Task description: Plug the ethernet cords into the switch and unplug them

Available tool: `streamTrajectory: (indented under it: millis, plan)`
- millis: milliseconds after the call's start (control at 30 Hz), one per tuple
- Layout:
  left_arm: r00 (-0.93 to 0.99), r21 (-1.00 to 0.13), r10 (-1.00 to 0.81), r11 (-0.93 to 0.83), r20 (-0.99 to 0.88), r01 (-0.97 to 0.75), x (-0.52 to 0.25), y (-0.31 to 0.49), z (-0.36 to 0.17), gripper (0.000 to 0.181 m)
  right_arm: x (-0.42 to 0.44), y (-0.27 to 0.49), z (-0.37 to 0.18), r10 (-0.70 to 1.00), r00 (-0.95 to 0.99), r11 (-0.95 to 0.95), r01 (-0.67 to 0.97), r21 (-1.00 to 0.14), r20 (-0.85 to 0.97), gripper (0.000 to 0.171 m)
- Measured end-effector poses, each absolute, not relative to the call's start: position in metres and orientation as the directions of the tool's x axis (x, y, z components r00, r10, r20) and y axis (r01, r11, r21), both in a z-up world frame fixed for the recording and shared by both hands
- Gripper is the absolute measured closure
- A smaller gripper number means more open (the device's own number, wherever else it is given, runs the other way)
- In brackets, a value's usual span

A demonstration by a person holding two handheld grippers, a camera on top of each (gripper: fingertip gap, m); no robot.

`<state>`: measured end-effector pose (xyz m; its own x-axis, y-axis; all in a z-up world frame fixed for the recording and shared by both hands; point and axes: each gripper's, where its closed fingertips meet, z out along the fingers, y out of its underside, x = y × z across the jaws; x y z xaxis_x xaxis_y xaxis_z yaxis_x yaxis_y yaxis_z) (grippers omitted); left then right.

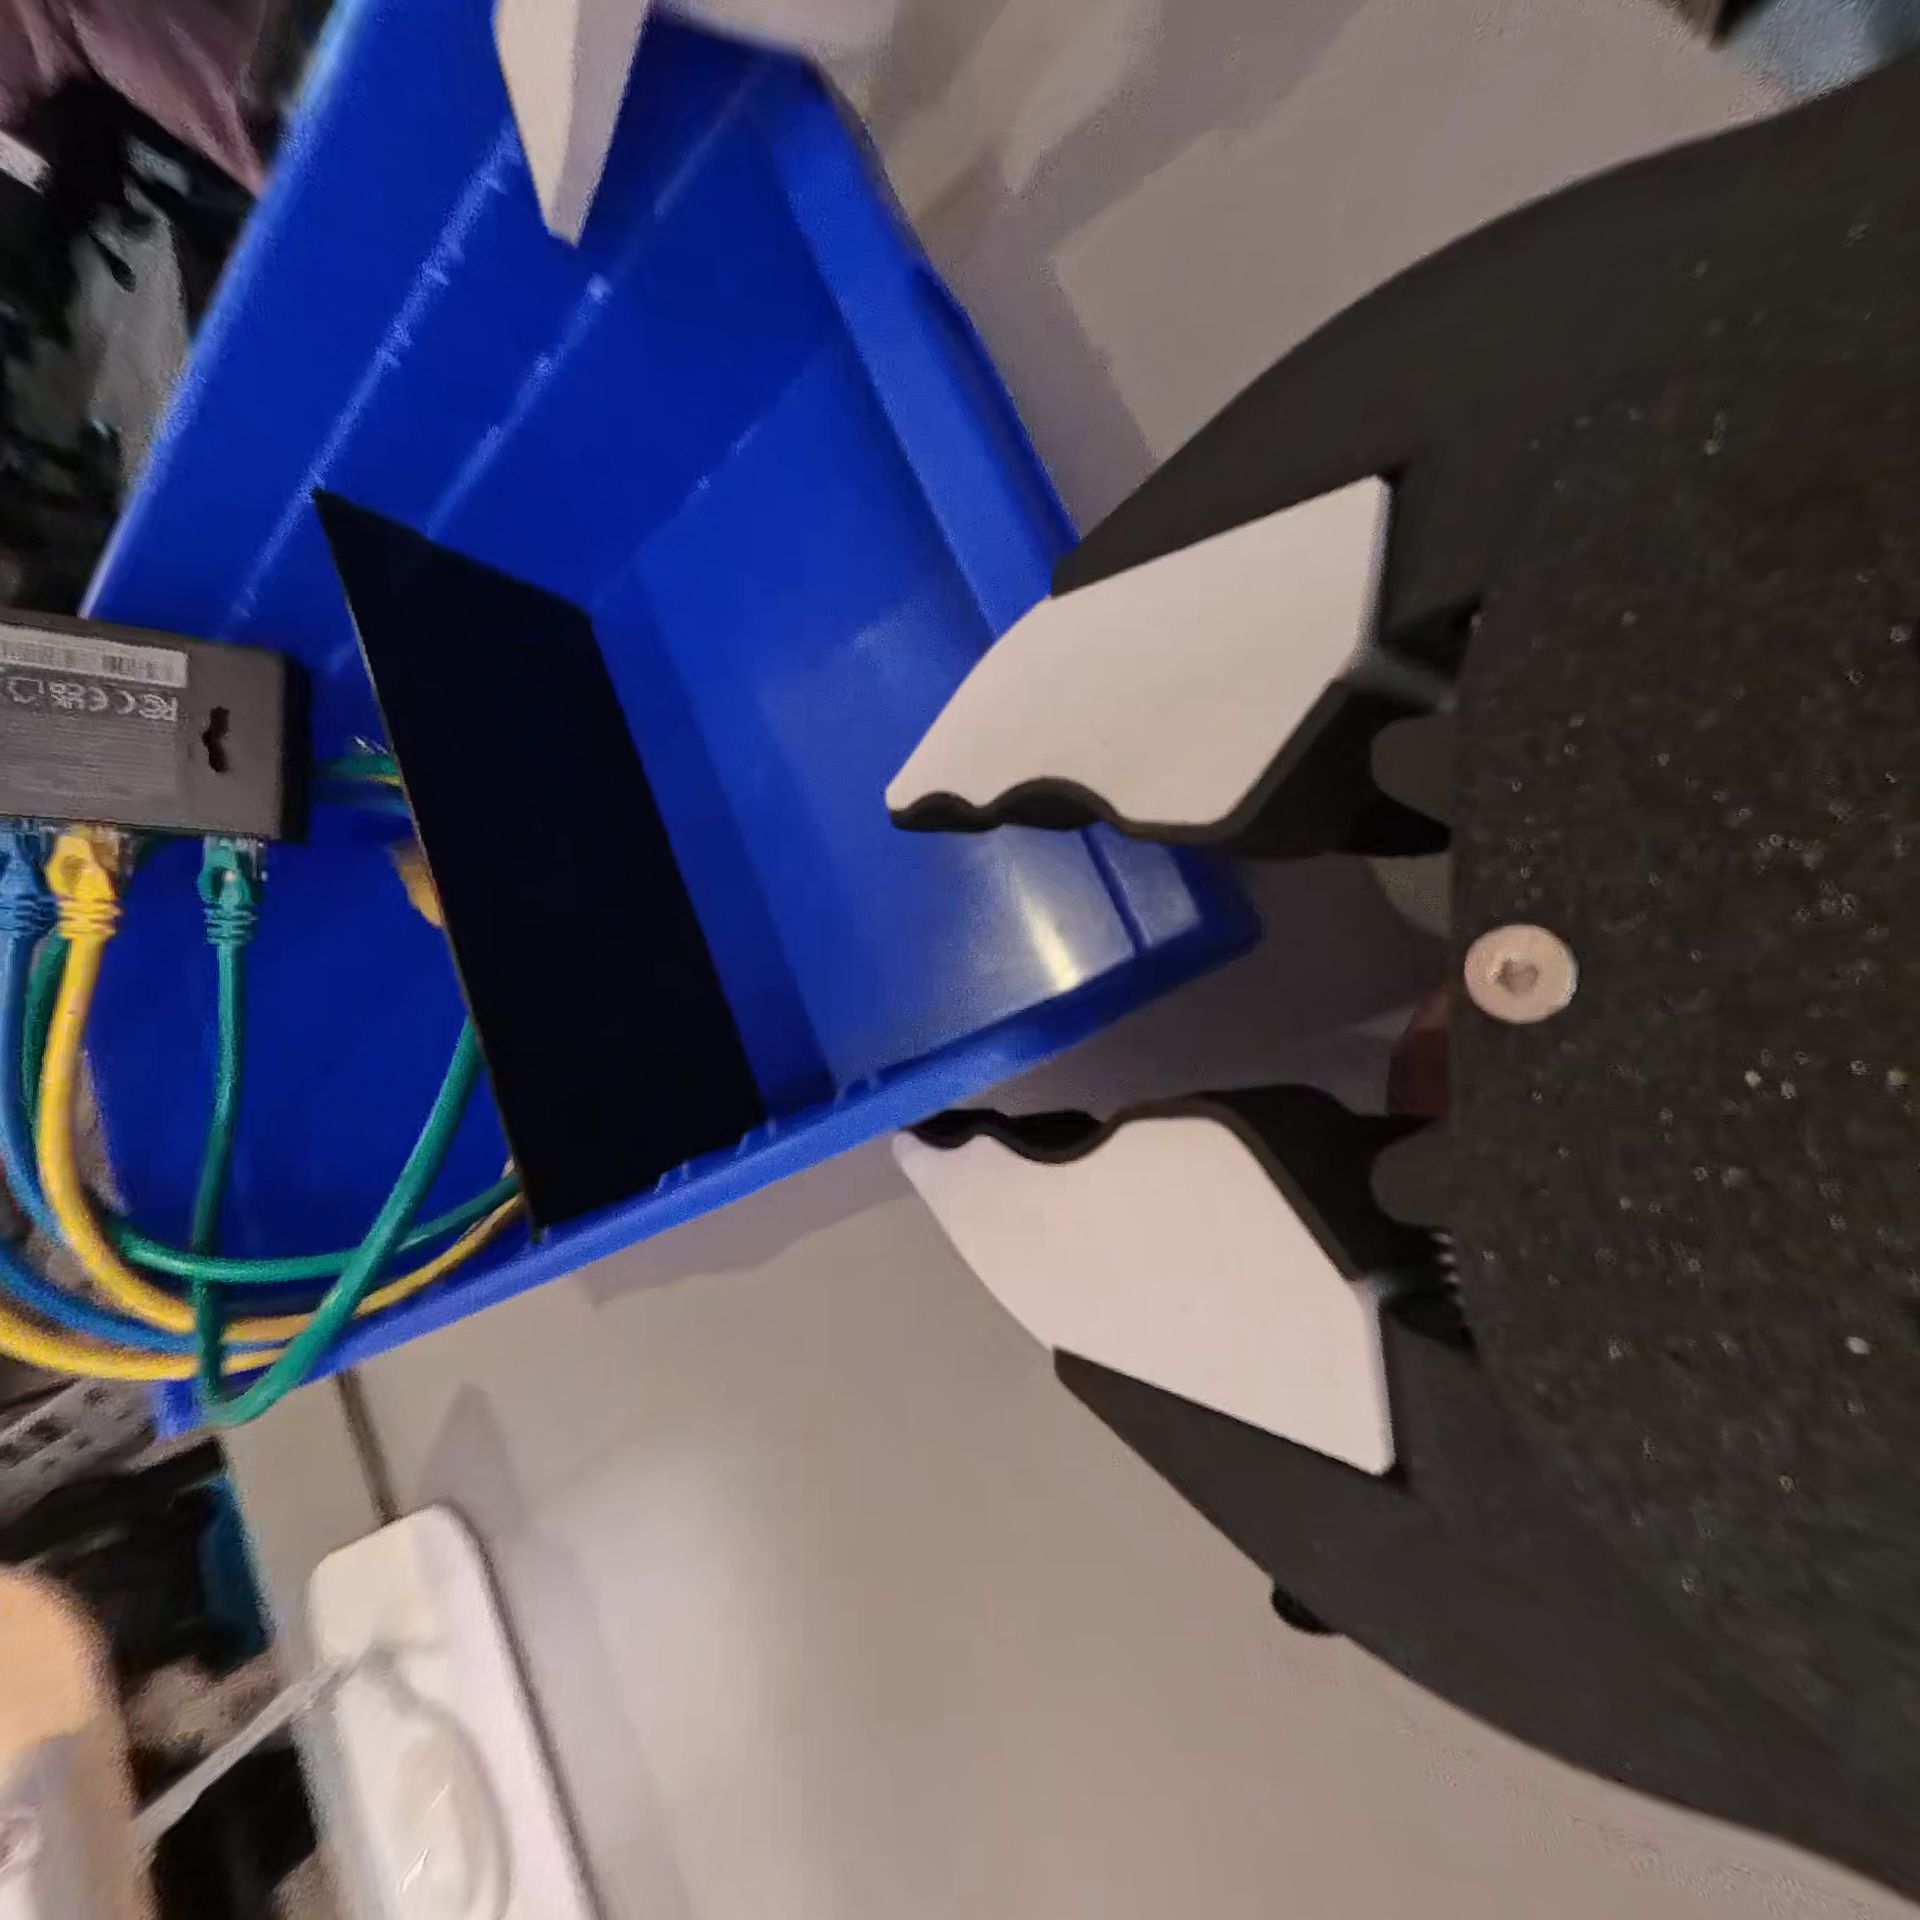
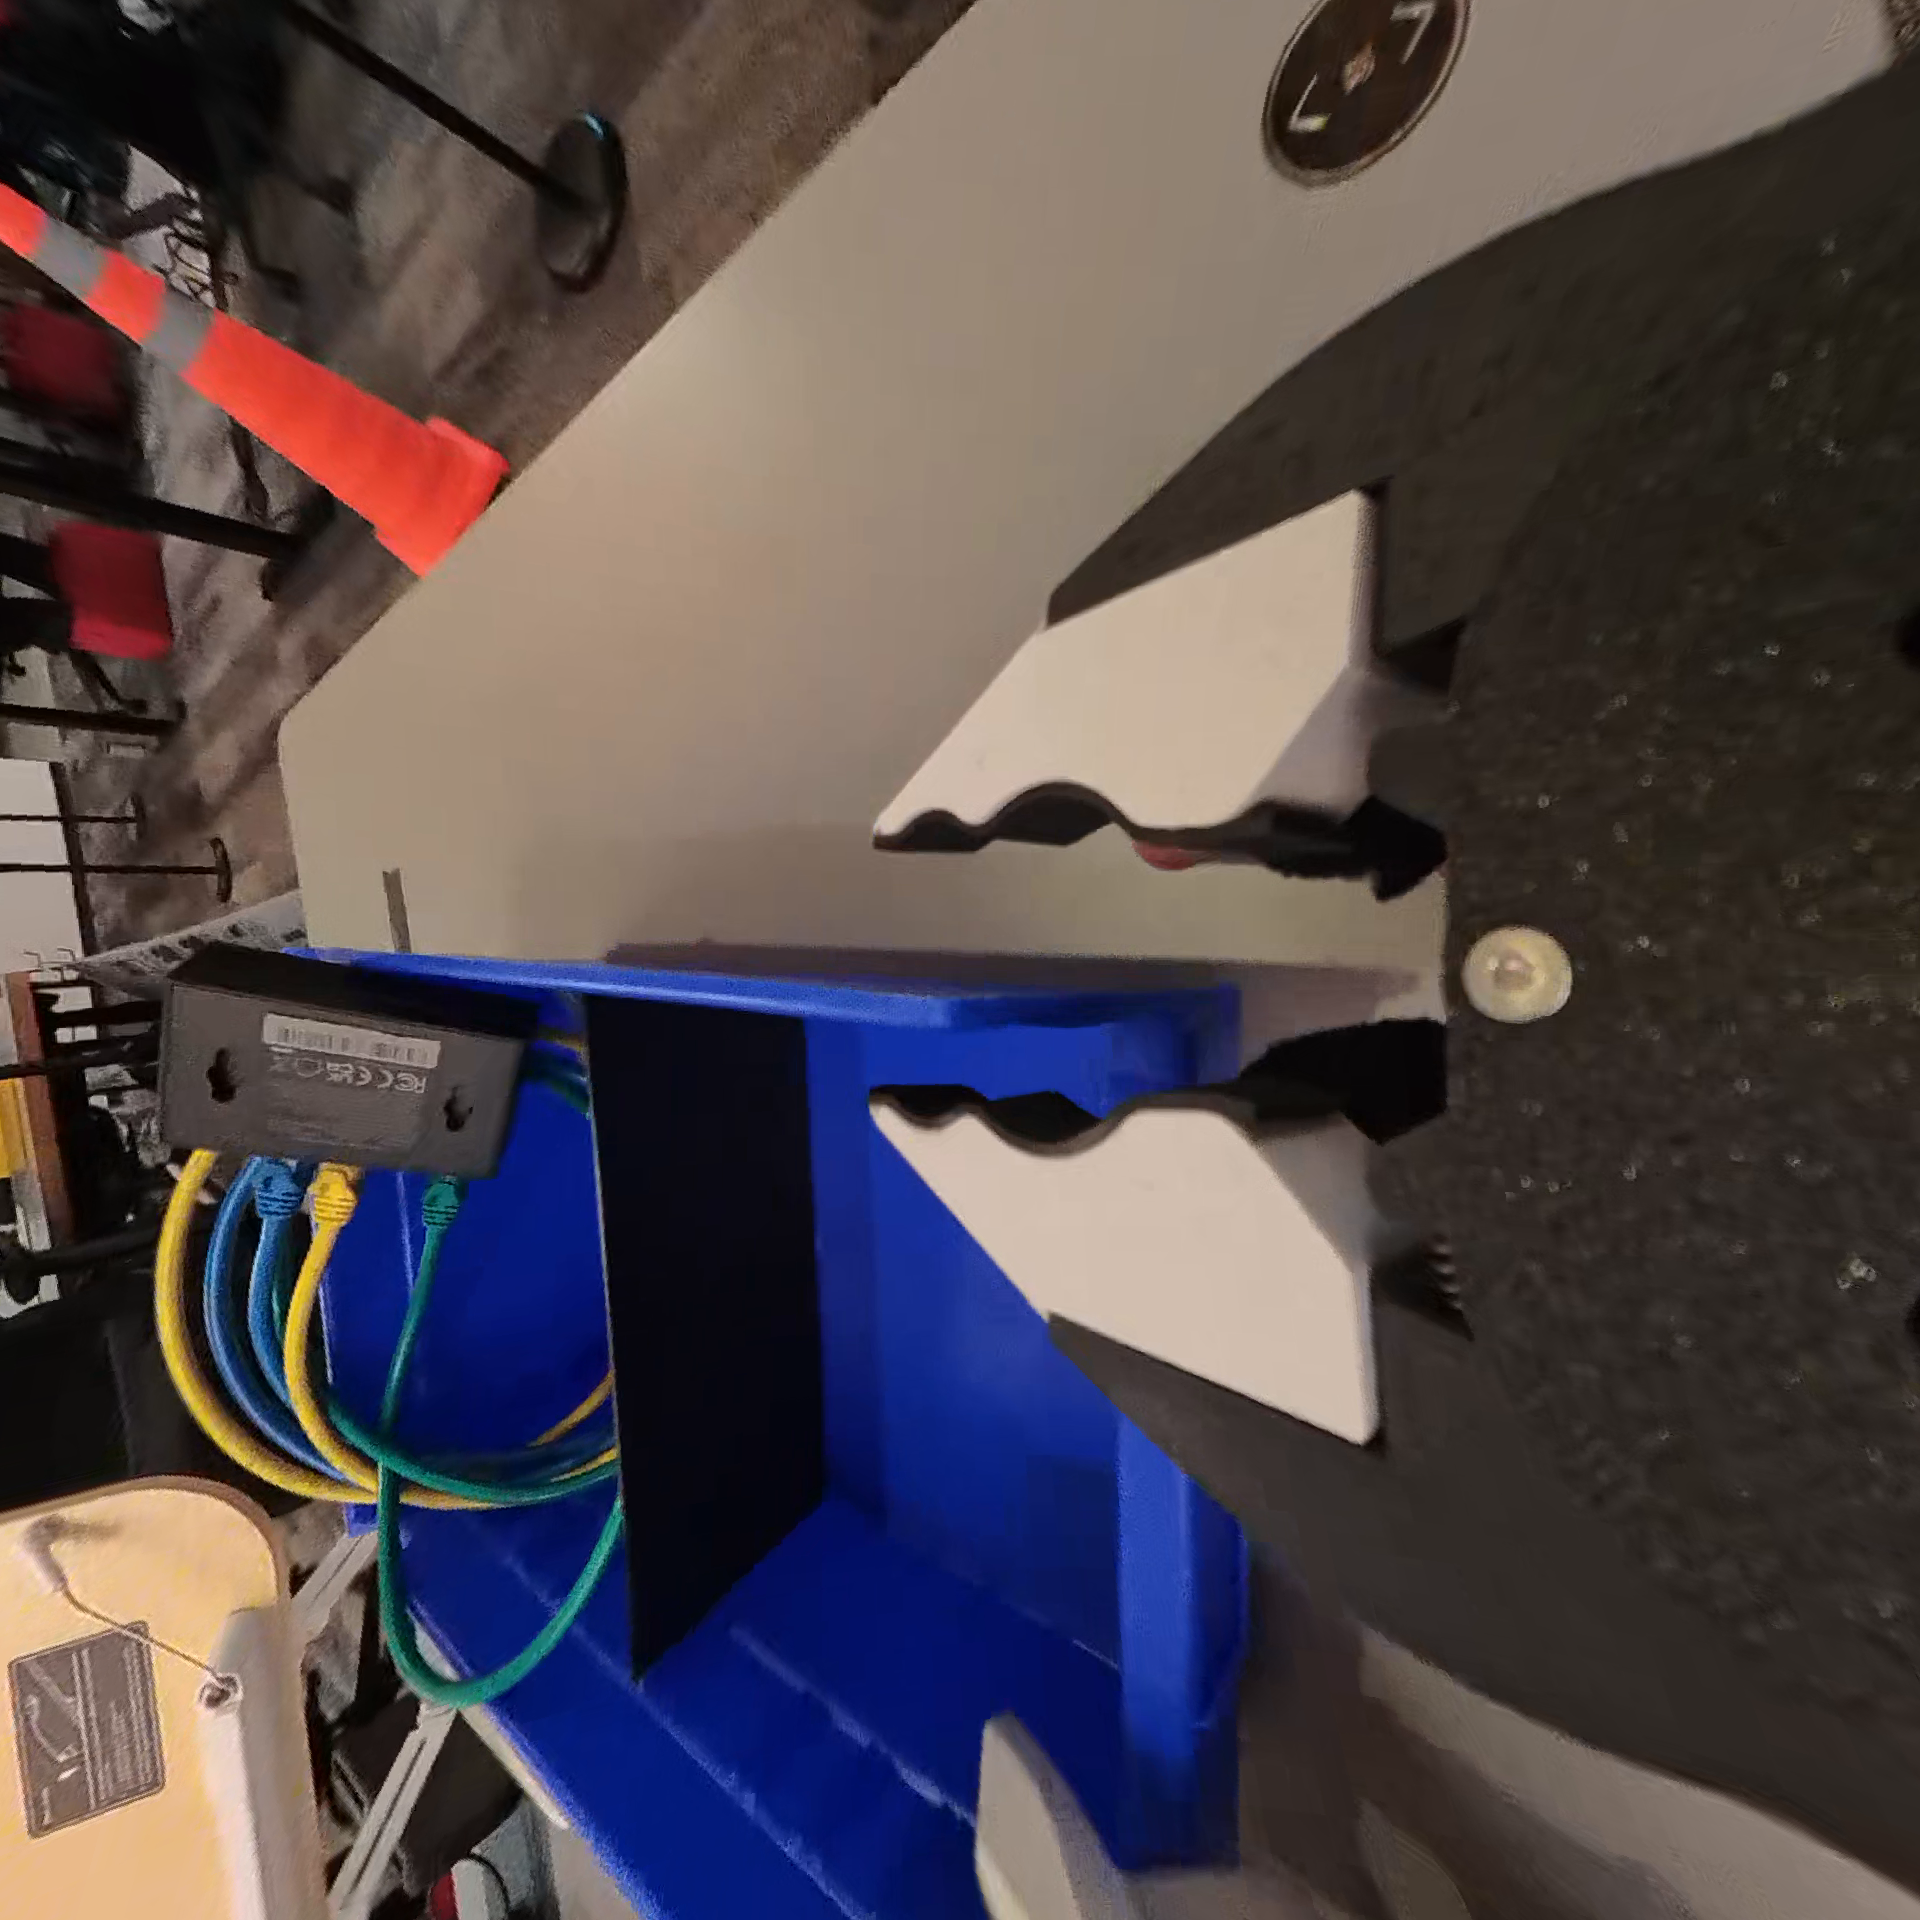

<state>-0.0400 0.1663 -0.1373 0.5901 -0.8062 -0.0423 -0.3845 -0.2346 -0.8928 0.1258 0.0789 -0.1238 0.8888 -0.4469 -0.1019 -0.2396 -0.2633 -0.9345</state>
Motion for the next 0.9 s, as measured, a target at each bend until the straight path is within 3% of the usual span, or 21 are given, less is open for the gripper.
streamTrajectory:
  millis: [100,167,267,500,733,867,900]
  plan:
    - [0.602,-0.896,-0.795,-0.314,0.068,-0.314,-0.037,0.171,-0.136,0.151,0.129,0.088,-0.132,-0.497,0.863,-0.278,-0.257,-0.926,-0.09,0.161]
    - [0.614,-0.9,-0.788,-0.292,0.035,-0.323,-0.046,0.177,-0.134,0.16,0.125,0.088,-0.128,-0.489,0.87,-0.288,-0.229,-0.93,-0.063,0.168]
    - [0.667,-0.899,-0.745,-0.278,-0.021,-0.339,-0.071,0.182,-0.132,0.173,0.103,0.094,-0.125,-0.479,0.877,-0.306,-0.194,-0.932,-0.025,0.168]
    - [0.79,-0.911,-0.61,-0.294,-0.055,-0.29,-0.186,0.221,-0.115,0.176,-0.001,0.152,-0.106,-0.332,0.943,-0.29,-0.087,-0.953,0.015,0.168]
    - [0.858,-0.882,-0.504,-0.353,-0.1,-0.311,-0.277,0.253,-0.12,0.176,-0.086,0.203,-0.128,-0.213,0.977,-0.336,-0.051,-0.94,0.023,0.166]
    - [0.828,-0.877,-0.56,-0.38,-0.034,-0.293,-0.278,0.261,-0.132,0.172,-0.091,0.208,-0.129,-0.173,0.977,-0.345,0.055,-0.937,0.121,0.166]
    - [0.798,-0.875,-0.602,-0.374,-0.025,-0.309,-0.273,0.257,-0.131,0.156,-0.09,0.206,-0.128,-0.164,0.977,-0.344,0.076,-0.936,0.139,0.165]
